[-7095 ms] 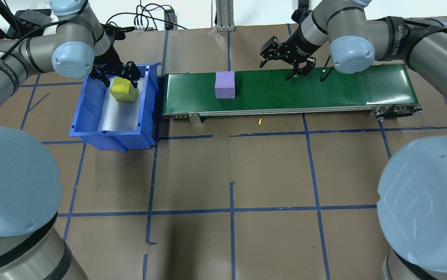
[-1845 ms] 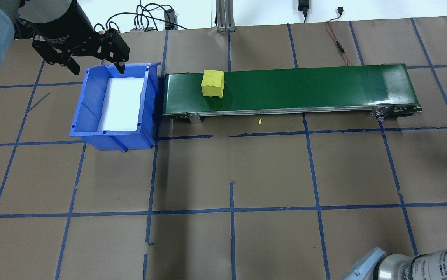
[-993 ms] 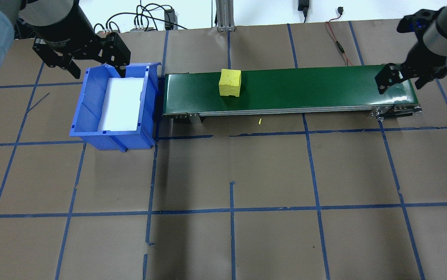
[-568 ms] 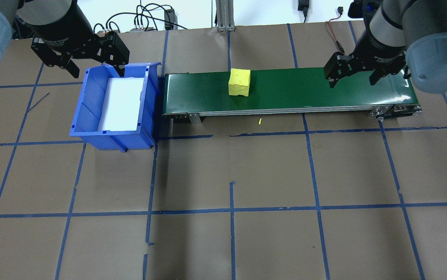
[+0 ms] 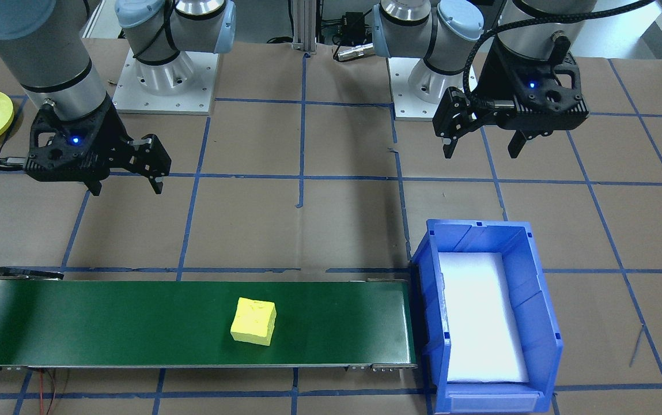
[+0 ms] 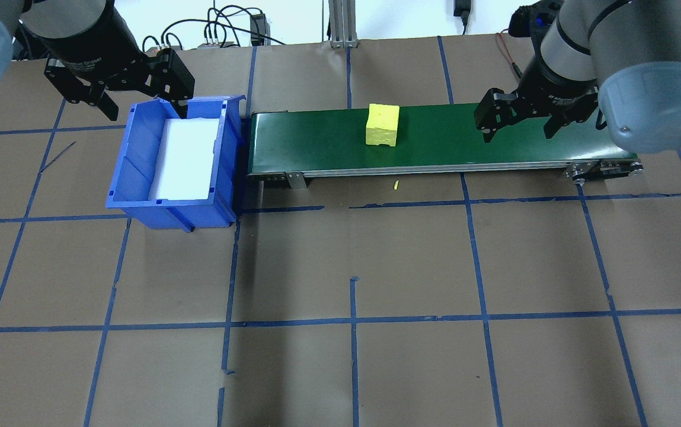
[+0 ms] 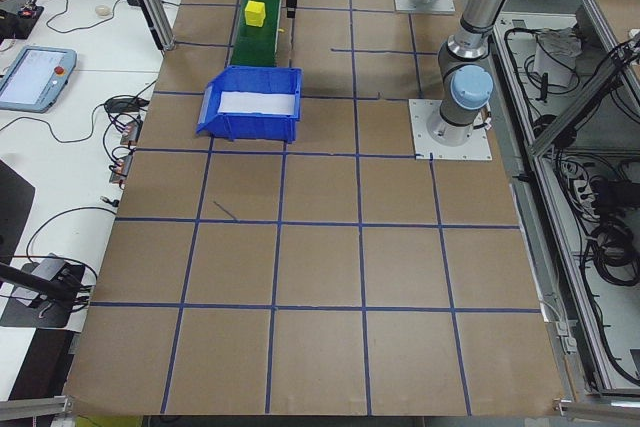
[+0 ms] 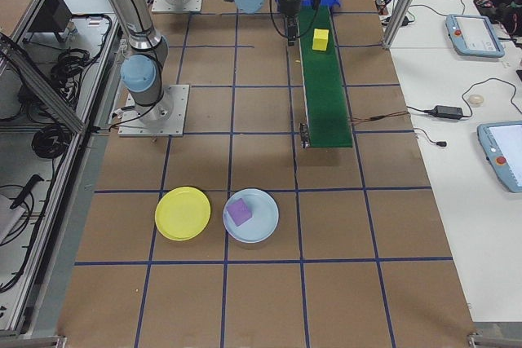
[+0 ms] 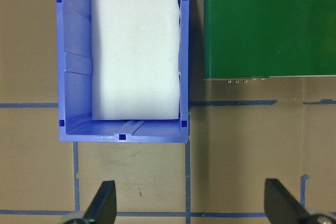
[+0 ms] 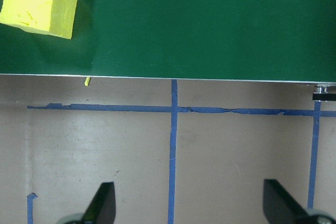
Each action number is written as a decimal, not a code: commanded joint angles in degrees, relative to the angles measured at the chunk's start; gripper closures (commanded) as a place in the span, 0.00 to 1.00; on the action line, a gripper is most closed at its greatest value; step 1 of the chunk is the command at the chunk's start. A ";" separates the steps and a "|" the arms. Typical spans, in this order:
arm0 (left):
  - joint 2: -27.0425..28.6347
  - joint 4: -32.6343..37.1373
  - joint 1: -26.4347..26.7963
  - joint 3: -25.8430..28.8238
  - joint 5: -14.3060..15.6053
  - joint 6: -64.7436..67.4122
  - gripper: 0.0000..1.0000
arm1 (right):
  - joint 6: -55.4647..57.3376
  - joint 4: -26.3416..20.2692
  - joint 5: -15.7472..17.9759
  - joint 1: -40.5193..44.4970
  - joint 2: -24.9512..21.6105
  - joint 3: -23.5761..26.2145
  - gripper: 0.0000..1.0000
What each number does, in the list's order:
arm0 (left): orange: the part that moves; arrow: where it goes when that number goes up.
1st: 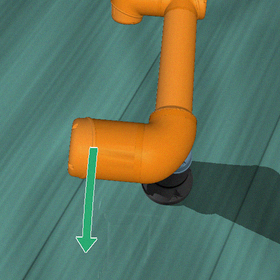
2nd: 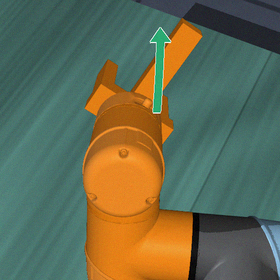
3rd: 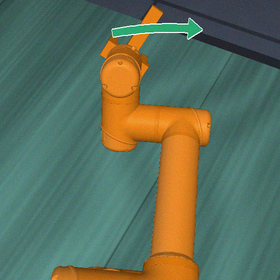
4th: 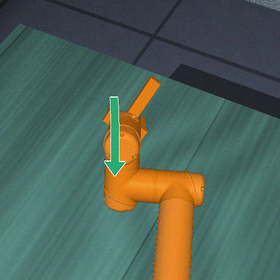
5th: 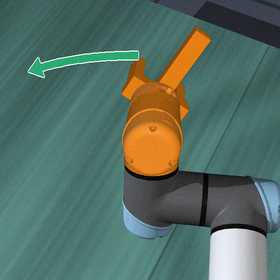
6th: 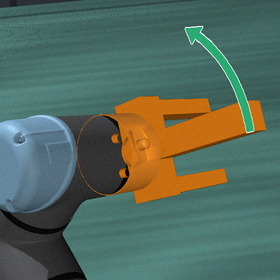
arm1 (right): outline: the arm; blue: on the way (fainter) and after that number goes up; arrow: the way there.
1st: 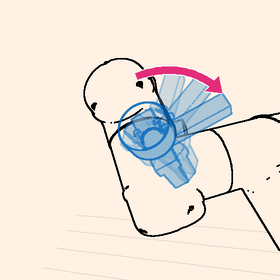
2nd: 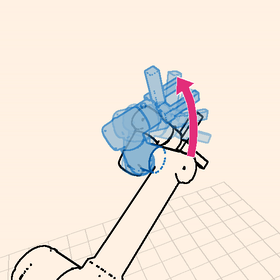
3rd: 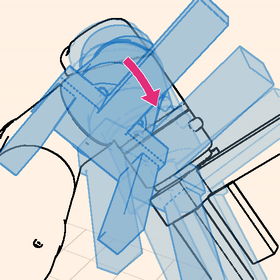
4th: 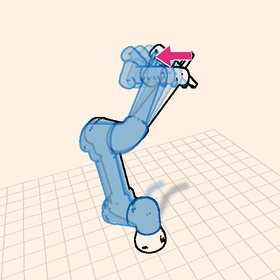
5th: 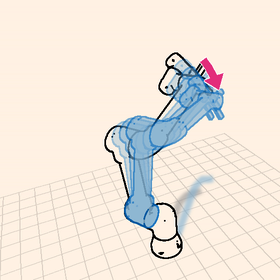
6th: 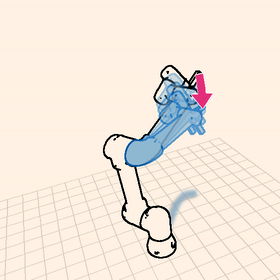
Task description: Move block left to right into plate
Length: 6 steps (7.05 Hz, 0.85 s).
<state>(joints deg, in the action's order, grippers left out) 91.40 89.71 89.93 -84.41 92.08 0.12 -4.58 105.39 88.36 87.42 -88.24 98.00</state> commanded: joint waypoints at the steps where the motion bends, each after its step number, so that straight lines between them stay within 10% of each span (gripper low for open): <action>1: -0.08 1.26 -0.28 0.57 -0.23 0.05 0.00 | -0.08 -0.01 0.06 0.03 0.00 0.09 0.00; 6: -0.08 1.26 -0.10 0.48 -0.15 0.05 0.00 | -1.13 6.11 -0.21 -0.67 4.11 -1.66 0.00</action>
<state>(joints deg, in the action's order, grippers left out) 91.32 90.99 89.83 -83.84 91.93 0.17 -5.42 108.14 88.26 87.16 -86.24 97.45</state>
